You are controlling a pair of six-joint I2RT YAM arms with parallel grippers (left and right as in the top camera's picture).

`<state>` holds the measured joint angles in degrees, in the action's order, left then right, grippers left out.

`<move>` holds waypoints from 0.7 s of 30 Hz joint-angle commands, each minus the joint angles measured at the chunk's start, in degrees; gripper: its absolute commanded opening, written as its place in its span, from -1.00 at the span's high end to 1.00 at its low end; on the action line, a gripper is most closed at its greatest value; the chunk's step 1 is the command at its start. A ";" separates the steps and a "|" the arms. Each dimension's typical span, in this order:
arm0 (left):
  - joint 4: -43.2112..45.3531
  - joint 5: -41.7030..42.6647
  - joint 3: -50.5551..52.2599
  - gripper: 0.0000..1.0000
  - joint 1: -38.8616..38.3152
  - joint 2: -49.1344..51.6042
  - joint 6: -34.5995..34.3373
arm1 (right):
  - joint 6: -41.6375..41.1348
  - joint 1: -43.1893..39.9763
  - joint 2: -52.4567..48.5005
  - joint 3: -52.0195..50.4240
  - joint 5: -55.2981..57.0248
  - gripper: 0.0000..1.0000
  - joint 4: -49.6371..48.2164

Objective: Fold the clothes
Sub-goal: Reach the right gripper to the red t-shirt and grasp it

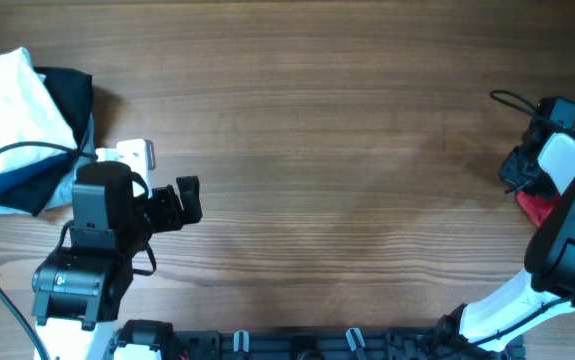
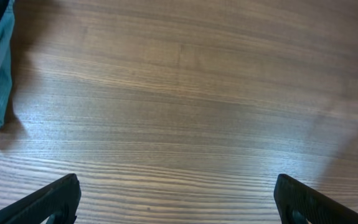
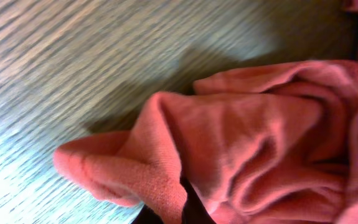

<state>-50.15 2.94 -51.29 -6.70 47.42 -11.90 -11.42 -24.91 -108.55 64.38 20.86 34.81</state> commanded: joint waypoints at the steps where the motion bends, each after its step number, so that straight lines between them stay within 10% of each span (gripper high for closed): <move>1: 0.87 0.68 -1.14 -0.99 -0.33 -0.20 -0.57 | 2.47 0.00 3.91 4.92 -9.88 0.92 2.34; 9: 1.25 0.68 -1.14 -1.00 -0.33 -0.20 -0.57 | 18.97 14.01 26.51 27.65 -39.06 0.92 14.43; 14: 2.54 0.70 -1.14 -0.99 -0.33 -0.20 -0.57 | 31.95 36.54 31.19 29.00 -40.24 0.92 28.11; 21: 4.04 0.70 -1.14 -0.99 -0.33 -0.20 -0.57 | 26.38 45.94 30.95 28.98 -33.77 0.92 29.90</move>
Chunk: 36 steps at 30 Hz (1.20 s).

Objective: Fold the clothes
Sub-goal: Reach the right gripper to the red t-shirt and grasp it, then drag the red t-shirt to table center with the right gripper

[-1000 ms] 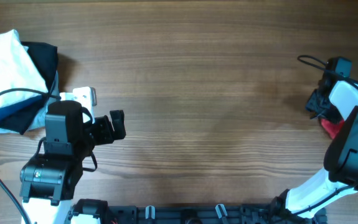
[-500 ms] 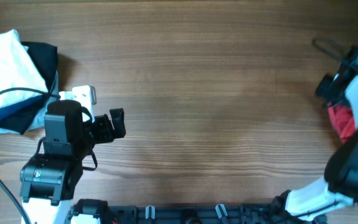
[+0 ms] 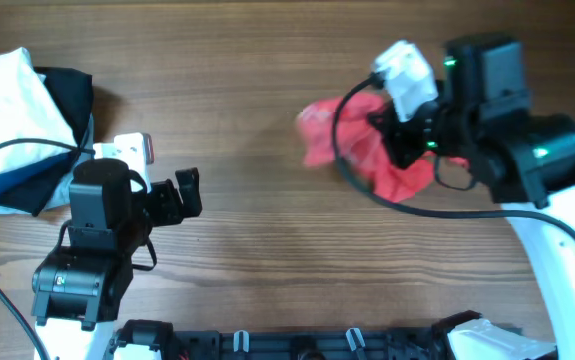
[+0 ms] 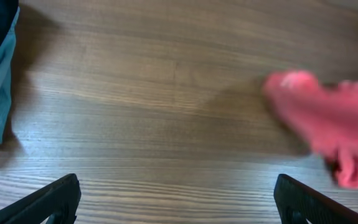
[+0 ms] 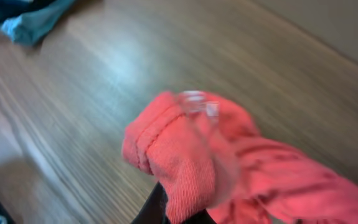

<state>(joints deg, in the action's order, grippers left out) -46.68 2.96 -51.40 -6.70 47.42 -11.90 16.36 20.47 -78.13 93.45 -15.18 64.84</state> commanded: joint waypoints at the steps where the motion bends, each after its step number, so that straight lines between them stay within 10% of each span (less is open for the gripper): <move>1: 0.66 0.68 -1.03 -1.00 -0.33 -0.20 -0.57 | -1.42 0.57 0.52 -0.09 2.27 0.92 -0.33; 9: 16.04 22.38 -1.03 -0.99 -0.33 0.02 -1.75 | -1.62 0.59 0.44 -0.09 -6.21 0.92 -6.80; 15: 19.89 23.19 -1.03 -0.99 -0.35 4.44 -5.09 | -5.14 0.59 -2.34 -0.09 -14.19 0.91 -14.43; 23: 18.84 23.17 -1.03 -0.99 -4.24 13.49 -5.07 | -29.31 0.57 -20.50 -0.07 -16.98 0.92 -53.64; 24: 18.84 23.15 -1.03 -0.99 -5.20 14.16 -5.07 | -31.58 0.46 -21.92 -0.02 -16.15 0.71 -56.98; 26: 18.91 22.67 -1.03 -0.99 -6.78 14.88 -5.07 | -33.48 -0.22 -23.19 -0.02 -11.43 -0.89 -57.57; 36: 20.76 18.62 -1.01 -0.99 -18.80 23.37 -5.35 | -34.80 -12.50 -16.22 -0.02 32.63 -0.99 -6.05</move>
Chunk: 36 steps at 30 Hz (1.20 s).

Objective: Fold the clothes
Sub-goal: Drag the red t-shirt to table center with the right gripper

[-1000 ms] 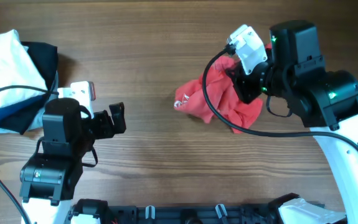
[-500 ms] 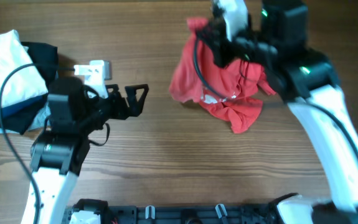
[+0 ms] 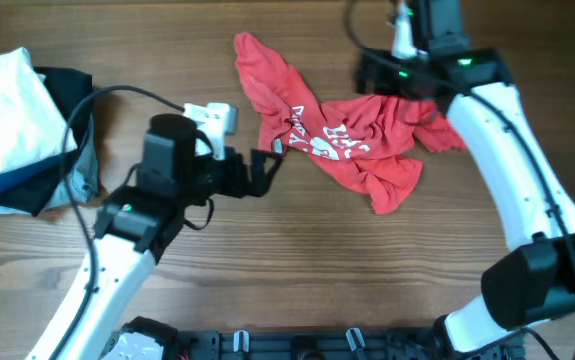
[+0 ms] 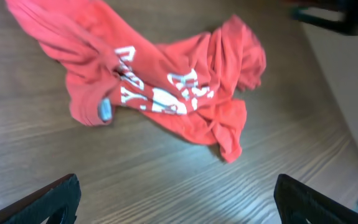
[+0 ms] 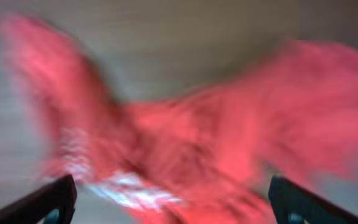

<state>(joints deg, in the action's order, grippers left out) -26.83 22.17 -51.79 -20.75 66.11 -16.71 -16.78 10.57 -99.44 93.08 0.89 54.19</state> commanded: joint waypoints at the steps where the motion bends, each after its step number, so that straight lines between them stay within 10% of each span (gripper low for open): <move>1: 1.79 -0.59 -0.61 -0.99 -6.69 6.86 -1.79 | -1.66 -4.13 6.27 0.35 17.86 -1.00 6.62; 9: 13.25 -0.59 -0.61 -0.99 -17.49 25.66 -23.41 | -1.22 -18.86 14.34 0.35 5.05 -0.99 11.10; 22: 37.68 -9.70 -0.61 -0.91 -23.50 43.34 -29.75 | 0.26 -20.72 14.53 0.35 4.59 -0.99 17.07; 31: 40.54 -16.20 -0.63 -0.19 -24.50 47.65 -33.70 | 0.26 -20.72 14.53 0.35 4.57 -0.99 18.67; 36: 41.64 -21.44 -0.63 -0.14 -24.48 47.74 -33.70 | 0.24 -20.72 14.53 0.35 4.57 -0.99 19.82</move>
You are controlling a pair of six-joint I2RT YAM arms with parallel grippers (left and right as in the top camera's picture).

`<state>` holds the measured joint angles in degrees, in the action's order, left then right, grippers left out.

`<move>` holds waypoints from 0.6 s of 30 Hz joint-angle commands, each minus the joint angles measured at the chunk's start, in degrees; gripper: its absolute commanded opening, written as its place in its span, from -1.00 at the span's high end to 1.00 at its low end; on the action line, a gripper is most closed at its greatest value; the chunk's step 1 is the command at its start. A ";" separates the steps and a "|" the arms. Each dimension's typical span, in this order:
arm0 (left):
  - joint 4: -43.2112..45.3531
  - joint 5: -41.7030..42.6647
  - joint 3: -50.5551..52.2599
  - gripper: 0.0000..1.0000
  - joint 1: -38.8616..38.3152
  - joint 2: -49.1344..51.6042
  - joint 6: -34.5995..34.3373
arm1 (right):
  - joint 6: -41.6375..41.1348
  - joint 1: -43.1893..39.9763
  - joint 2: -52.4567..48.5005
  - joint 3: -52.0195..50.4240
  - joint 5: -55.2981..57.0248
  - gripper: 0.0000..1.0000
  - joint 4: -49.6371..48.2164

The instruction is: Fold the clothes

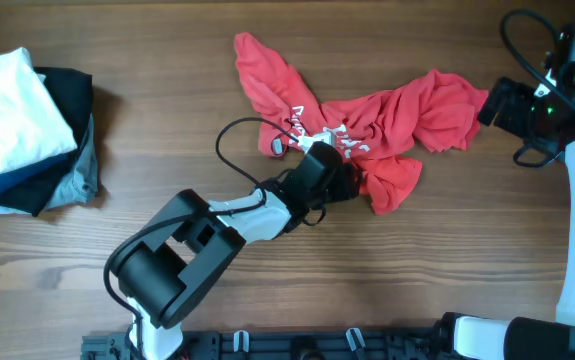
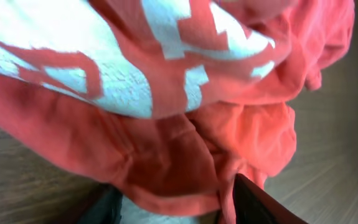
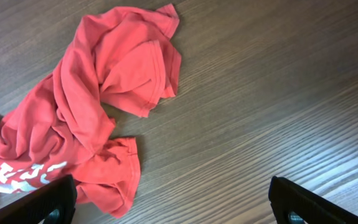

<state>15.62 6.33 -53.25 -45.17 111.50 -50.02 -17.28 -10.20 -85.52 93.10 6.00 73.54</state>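
A crumpled red T-shirt (image 1: 387,115) with white lettering lies on the wooden table (image 1: 417,260), at the back middle. My left gripper (image 1: 332,178) is stretched out to its near edge. In the left wrist view the shirt (image 2: 185,143) fills the frame. The left gripper (image 2: 179,200) is open, its jaws partly drawn in with a fold of hem between them. My right gripper (image 1: 492,100) hangs just off the shirt's right sleeve, open and holding nothing. The right wrist view shows the shirt (image 3: 122,68) at upper left and the right gripper (image 3: 169,202) over bare wood.
A pile of clothes (image 1: 17,110), white, black and blue, sits at the far left edge. The left arm's black cable (image 1: 229,135) loops beside the shirt's left part. Bare wood runs along the front and right of the shirt.
My left gripper went from just left of the shirt to its near hem, with fabric now between its jaws. My right gripper moved from over the shirt's back to beyond its right sleeve.
First my right gripper was shut on the red shirt at the table's right edge, while the left waited open by the pile. Then the right held the shirt over the middle. Later the shirt lay on the table, both grippers open. Now the left is at its hem.
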 commanded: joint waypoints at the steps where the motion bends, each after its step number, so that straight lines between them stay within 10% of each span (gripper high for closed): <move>1: -0.74 -5.64 0.83 -0.13 -0.22 2.69 -0.81 | 0.76 0.04 0.61 0.33 -0.55 -0.99 0.50; 5: -0.26 -6.01 0.83 -0.04 -0.37 3.91 -3.19 | 0.72 0.04 0.61 0.31 -0.57 -0.99 0.72; 7: 0.39 -5.97 0.83 0.80 -0.37 3.91 -3.17 | 0.72 0.04 0.61 0.31 -0.98 -0.99 0.68; 8: 0.50 -5.97 0.83 0.92 -0.37 3.91 -3.17 | 0.74 0.04 0.61 0.33 -0.96 -0.99 0.70; 15: -7.69 -6.03 0.83 0.92 1.14 -3.58 3.87 | 0.79 0.02 0.61 0.31 -0.94 -0.99 -0.66; 18: -27.10 -8.07 0.83 0.92 5.16 -16.31 6.32 | 0.76 0.04 0.57 0.20 -0.96 -1.00 -0.98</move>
<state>1.72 1.48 -52.86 -44.01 106.98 -48.25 -17.26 -10.20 -85.52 93.10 5.93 72.84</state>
